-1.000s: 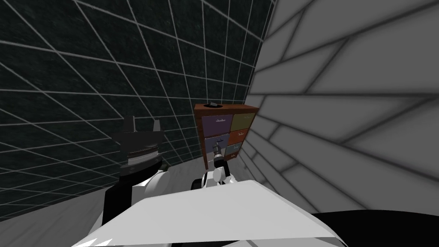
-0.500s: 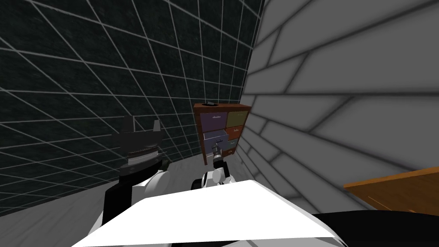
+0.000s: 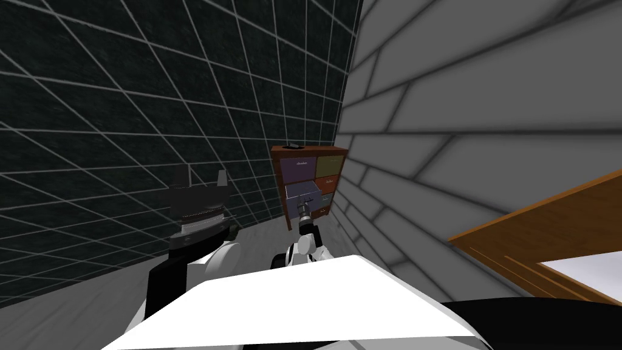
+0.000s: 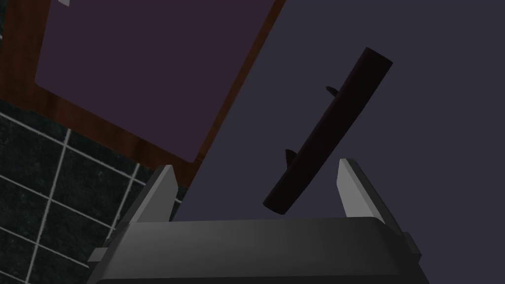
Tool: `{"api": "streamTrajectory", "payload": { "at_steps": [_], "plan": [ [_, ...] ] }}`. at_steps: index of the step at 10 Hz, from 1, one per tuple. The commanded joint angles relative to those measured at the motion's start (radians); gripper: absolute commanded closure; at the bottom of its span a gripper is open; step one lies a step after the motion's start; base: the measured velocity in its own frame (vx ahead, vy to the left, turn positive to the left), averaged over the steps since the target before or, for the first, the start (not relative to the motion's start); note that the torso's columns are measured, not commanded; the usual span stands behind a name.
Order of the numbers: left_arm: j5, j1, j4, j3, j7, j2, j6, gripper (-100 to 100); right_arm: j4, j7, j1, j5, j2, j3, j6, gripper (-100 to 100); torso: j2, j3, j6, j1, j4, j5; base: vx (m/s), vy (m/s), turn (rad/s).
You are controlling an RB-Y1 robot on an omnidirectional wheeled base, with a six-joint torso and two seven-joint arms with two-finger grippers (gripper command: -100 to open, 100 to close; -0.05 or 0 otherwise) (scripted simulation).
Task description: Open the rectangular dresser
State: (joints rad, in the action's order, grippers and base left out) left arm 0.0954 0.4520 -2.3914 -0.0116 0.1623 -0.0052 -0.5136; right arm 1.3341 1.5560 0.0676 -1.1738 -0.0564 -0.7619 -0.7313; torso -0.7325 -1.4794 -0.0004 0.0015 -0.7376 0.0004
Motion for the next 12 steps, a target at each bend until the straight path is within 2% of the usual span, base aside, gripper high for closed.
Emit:
{"api": "streamTrajectory", "payload": {
  "at_steps": [1,5,6,7,12],
  "plan": [
    [0.0,0.0,0.0,0.0,0.0,0.0,0.0,0,0.012,-0.052,0.022,-0.012,0.04,0.035,0.056,-100,-0.003,0.002,0.0,-0.001,0.0,0.0,-0.019,-0.026,-0.053],
    [0.0,0.0,0.0,0.0,0.0,0.0,0.0,0,0.03,-0.134,0.049,-0.031,0.103,0.087,0.137,-100,-0.008,0.005,0.001,-0.002,-0.003,0.0,-0.039,-0.026,-0.046],
    [0.0,0.0,0.0,0.0,0.0,0.0,0.0,0,0.027,-0.116,0.034,-0.032,0.088,0.078,0.127,-100,-0.011,0.006,0.002,-0.002,-0.007,0.0,-0.016,-0.008,-0.005],
    [0.0,0.0,0.0,0.0,0.0,0.0,0.0,0,0.028,-0.124,0.033,-0.034,0.089,0.08,0.135,0,-0.011,0.007,0.001,-0.001,-0.006,0.0,0.0,0.0,0.0],
    [0.0,0.0,0.0,0.0,0.0,0.0,0.0,0,0.022,-0.122,0.028,-0.036,0.087,0.08,0.136,0,-0.006,0.004,0.0,-0.001,-0.001,0.0,0.0,0.0,0.0]
  ]
}}
